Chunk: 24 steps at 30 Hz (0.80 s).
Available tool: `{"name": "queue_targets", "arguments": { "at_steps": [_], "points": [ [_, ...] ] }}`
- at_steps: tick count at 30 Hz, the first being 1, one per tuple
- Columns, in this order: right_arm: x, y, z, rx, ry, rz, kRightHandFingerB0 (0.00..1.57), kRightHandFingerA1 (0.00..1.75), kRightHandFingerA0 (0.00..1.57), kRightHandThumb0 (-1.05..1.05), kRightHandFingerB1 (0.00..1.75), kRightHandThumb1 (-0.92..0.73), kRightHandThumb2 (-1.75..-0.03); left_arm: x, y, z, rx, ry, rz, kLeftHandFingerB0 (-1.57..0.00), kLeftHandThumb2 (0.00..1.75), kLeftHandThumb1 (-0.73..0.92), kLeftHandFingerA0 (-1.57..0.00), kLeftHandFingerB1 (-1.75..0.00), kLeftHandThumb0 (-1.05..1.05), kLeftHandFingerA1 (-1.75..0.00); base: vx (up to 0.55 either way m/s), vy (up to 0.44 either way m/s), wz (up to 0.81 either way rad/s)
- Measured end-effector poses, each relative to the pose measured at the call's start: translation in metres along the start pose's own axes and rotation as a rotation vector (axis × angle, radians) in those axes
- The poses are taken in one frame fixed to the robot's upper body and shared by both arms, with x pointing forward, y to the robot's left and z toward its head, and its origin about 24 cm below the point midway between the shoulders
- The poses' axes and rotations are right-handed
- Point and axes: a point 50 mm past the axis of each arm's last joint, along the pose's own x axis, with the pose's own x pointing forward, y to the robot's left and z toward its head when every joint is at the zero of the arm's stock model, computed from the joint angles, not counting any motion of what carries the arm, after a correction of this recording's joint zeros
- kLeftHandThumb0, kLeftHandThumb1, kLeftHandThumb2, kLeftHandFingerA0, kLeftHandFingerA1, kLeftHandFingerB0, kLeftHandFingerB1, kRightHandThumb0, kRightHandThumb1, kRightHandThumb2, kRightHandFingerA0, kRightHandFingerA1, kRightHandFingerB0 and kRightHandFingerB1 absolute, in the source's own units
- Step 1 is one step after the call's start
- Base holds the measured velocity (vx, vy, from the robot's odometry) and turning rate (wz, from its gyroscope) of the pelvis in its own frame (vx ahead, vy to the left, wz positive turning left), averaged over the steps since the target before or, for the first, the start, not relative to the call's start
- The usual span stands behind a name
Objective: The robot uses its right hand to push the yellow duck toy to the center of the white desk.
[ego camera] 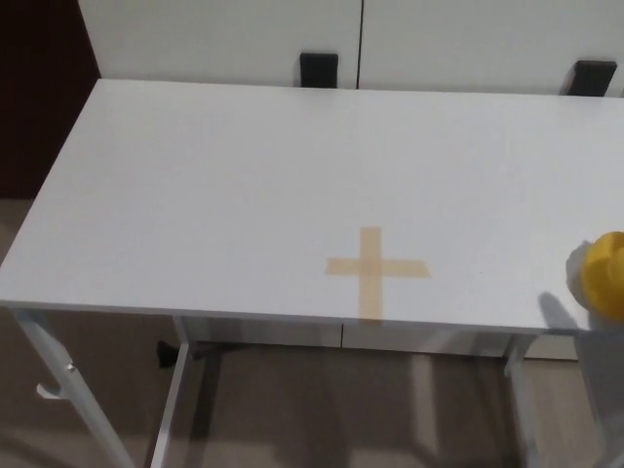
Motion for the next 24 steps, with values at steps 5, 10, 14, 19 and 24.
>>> {"name": "queue_targets", "arguments": {
  "at_steps": [5, 10, 14, 19, 24],
  "points": [
    [0.002, 0.008, -0.006, -0.024, 0.031, 0.009, 0.00, 0.50, 0.08, -0.90, 0.34, -0.83, -1.22, 0.000, 0.000, 0.001, -0.004, -0.003, 0.001, -1.14, 1.75, -0.26, -1.13, -1.12, 0.65, -1.12, 0.00, 0.000, 0.00],
    [0.004, 0.019, -0.007, -0.016, 0.037, 0.018, 0.00, 0.51, 0.11, -0.86, 0.38, -0.78, -1.20, 0.001, 0.000, 0.003, 0.000, -0.008, -0.002, -1.06, 1.75, -0.28, -1.10, -1.09, 0.54, -1.13, 0.00, 0.000, 0.00],
    [0.004, 0.025, -0.008, 0.000, 0.039, 0.018, 0.00, 0.47, 0.03, -0.82, 0.36, -0.78, -1.20, 0.001, 0.000, 0.005, 0.000, -0.011, -0.002, -1.10, 1.75, -0.28, -1.12, -1.11, 0.58, -1.12, 0.00, 0.000, 0.00],
    [0.004, 0.034, -0.010, 0.044, 0.035, 0.010, 0.00, 0.46, 0.03, -0.81, 0.35, -0.80, -1.20, 0.001, 0.000, 0.005, 0.000, -0.011, -0.002, -1.09, 1.75, -0.28, -1.14, -1.08, 0.55, -1.12, 0.00, 0.000, 0.00],
    [0.003, 0.044, -0.011, 0.076, 0.030, 0.008, 0.00, 0.51, 0.00, -0.37, 0.49, -0.46, -1.11, 0.001, -0.001, 0.004, 0.002, -0.009, -0.003, -1.14, 1.75, -0.30, -1.10, -1.10, 0.57, -1.13, 0.00, 0.000, 0.00]
  ]
}}
